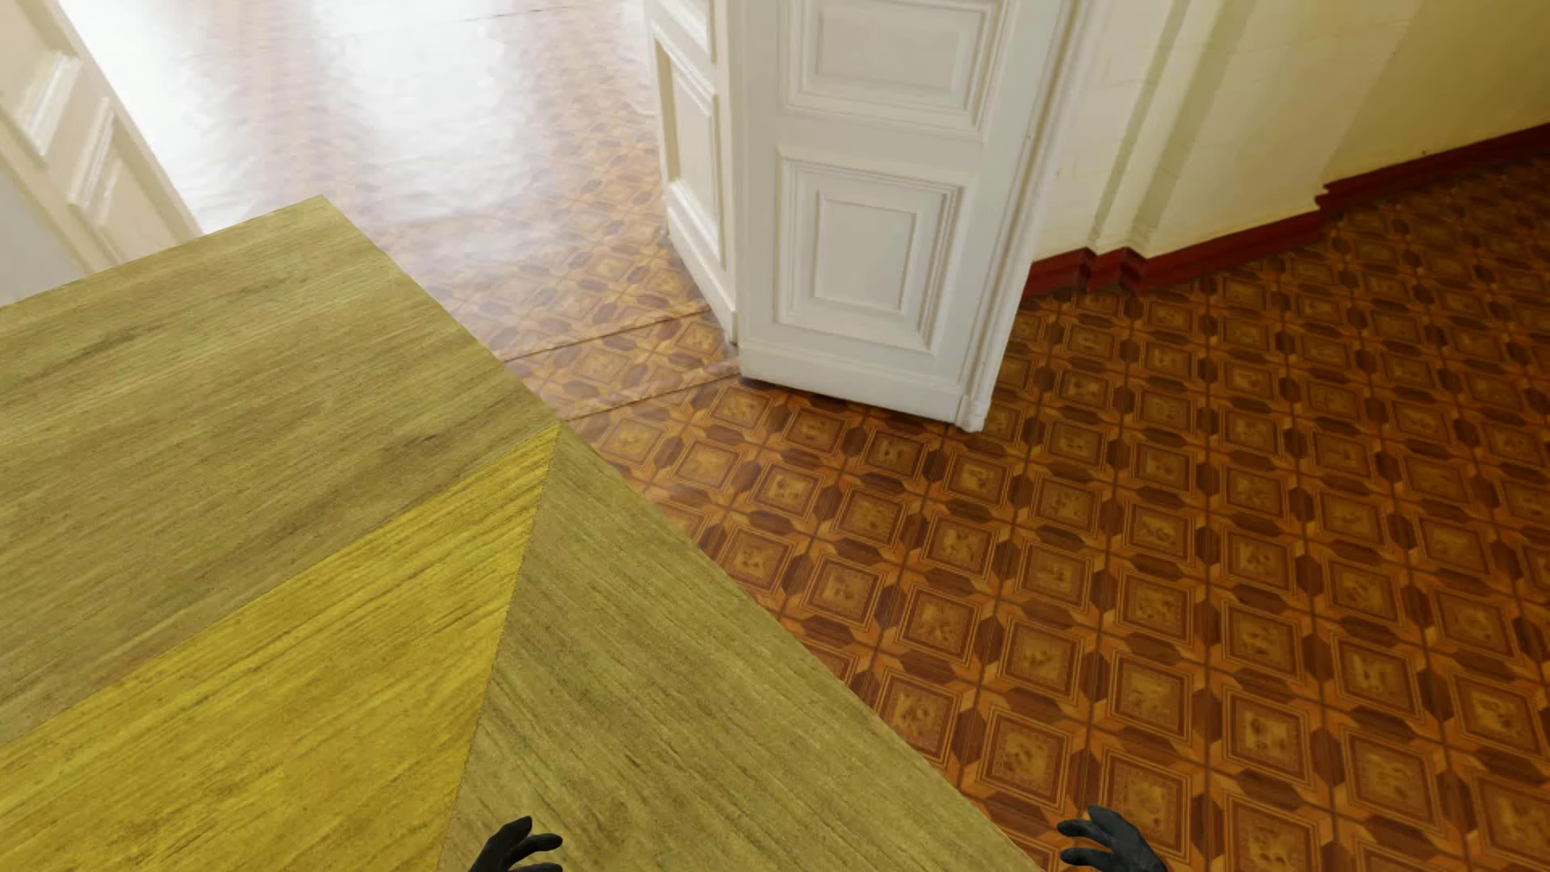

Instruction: Avoid the plant

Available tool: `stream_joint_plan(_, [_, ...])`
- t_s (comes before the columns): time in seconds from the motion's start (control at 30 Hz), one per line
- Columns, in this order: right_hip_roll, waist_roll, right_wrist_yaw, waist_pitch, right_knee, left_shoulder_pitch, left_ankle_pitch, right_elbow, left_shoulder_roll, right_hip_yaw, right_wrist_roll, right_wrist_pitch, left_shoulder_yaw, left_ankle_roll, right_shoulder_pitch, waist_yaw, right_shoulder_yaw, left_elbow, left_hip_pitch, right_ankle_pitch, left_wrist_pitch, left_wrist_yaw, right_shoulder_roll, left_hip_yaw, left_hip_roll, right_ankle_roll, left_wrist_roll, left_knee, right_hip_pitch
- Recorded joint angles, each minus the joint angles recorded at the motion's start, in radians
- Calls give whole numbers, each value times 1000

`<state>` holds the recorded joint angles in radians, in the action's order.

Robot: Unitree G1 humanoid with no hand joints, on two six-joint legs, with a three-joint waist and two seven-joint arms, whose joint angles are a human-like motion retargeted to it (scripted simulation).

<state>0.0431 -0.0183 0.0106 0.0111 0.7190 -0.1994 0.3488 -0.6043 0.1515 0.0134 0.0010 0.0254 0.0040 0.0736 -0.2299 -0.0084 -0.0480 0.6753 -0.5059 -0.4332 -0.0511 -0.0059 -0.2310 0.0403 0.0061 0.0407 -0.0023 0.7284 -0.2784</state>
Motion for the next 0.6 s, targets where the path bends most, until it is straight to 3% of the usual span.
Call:
stream_joint_plan(0.03, [36, 22, 8, 6, 63, 151, 129, 38, -18, 53, -3, 24, 10, 27, -50, 48, -37, -58, -74, -42, -48, -6, -1, 19, 37, 27, -9, 150, -15])
stream_joint_plan(0.07, [65, 37, 5, -12, 130, 242, 194, 52, -34, 96, -16, 61, 8, -38, -73, 82, -43, -82, -148, -97, -57, -10, 7, 21, 52, 62, -31, 262, -32])
stream_joint_plan(0.1, [81, 38, 10, -20, 184, 206, 97, 92, -37, 111, -39, 131, -55, -185, -23, 106, -62, -96, -179, -137, -23, 2, 56, 10, 26, 83, -63, 290, -40])
stream_joint_plan(0.13, [107, 13, 22, -12, 270, 141, -15, 118, -16, 94, -57, 178, -102, -183, 51, 128, -90, -73, -185, -137, 18, 17, 107, -11, -32, 96, -105, 274, -64])
stream_joint_plan(0.17, [105, -17, 39, 14, 405, 18, -22, 129, 11, 22, -55, 198, -91, -194, 146, 157, -165, -78, -175, -35, 52, 35, 87, -19, -84, 88, -157, 257, -123])
stream_joint_plan(0.2, [70, -53, 54, 18, 428, -68, 4, 112, 38, -30, -45, 150, -46, -215, 176, 209, -122, -50, -185, -22, 44, 56, 85, -6, -113, 65, -203, 233, -190])
stream_joint_plan(0.23, [25, -77, 68, 43, 396, -118, 23, 56, 52, -57, -37, 87, -20, -227, 193, 257, -56, -59, -170, -117, 3, 86, 78, 8, -138, 34, -242, 200, -220])
stream_joint_plan(0.27, [40, -76, 77, 64, 256, -142, 135, 50, 52, -23, -35, 55, 3, -144, 205, 301, -51, -20, -173, -188, -44, 110, 22, 47, -134, -5, -263, 236, -231])
stream_joint_plan(0.3, [64, -27, 83, 67, 228, -152, 271, 43, 34, 30, -48, 15, 16, 6, 193, 318, -30, 1, -148, -94, -104, 130, 30, 20, -61, 17, -247, 396, -180])
stream_joint_plan(0.33, [86, 5, 86, 49, 275, -164, 354, 60, 49, 53, -62, -29, -50, 81, 194, 286, -39, 61, -106, -123, -152, 143, 70, -28, 32, 73, -208, 449, -174])
stream_joint_plan(0.37, [76, -2, 90, 34, 382, -164, 280, 33, 57, 5, -80, -88, -84, -147, 183, 223, -83, 89, -105, -129, -191, 137, 113, 43, 74, 123, -153, 436, -197])
stream_joint_plan(0.4, [22, -25, 92, 24, 489, -135, 296, 19, 45, -40, -103, -114, -84, -156, 158, 178, -166, 107, -87, -96, -206, 118, 82, 42, 41, 154, -117, 424, -261])
stream_joint_plan(0.43, [-25, -47, 87, 20, 533, -112, 306, 0, 49, -44, -130, -121, -65, -160, 106, 130, -100, 53, -48, -66, -212, 93, 101, 32, 11, 173, -96, 394, -303])
stream_joint_plan(0.47, [-47, -62, 80, 2, 536, -81, 313, 5, 55, -11, -150, -85, -72, -163, 61, 73, -48, 44, -8, -43, -183, 71, 84, 14, -16, 181, -80, 352, -352])
stream_joint_plan(0.57, [-43, -84, 93, -36, 427, 40, 313, 18, 27, 20, -125, 39, -60, -163, -76, -14, 19, 18, 196, 33, -26, 49, 63, -74, -82, 165, -11, 149, -436])
stream_joint_plan(0.6, [-24, -81, 103, -27, 377, 87, 309, 30, 22, -4, -102, 44, -85, -162, -104, 7, 22, 12, 263, 65, 20, 44, 61, -106, -98, 159, 22, 103, -445])
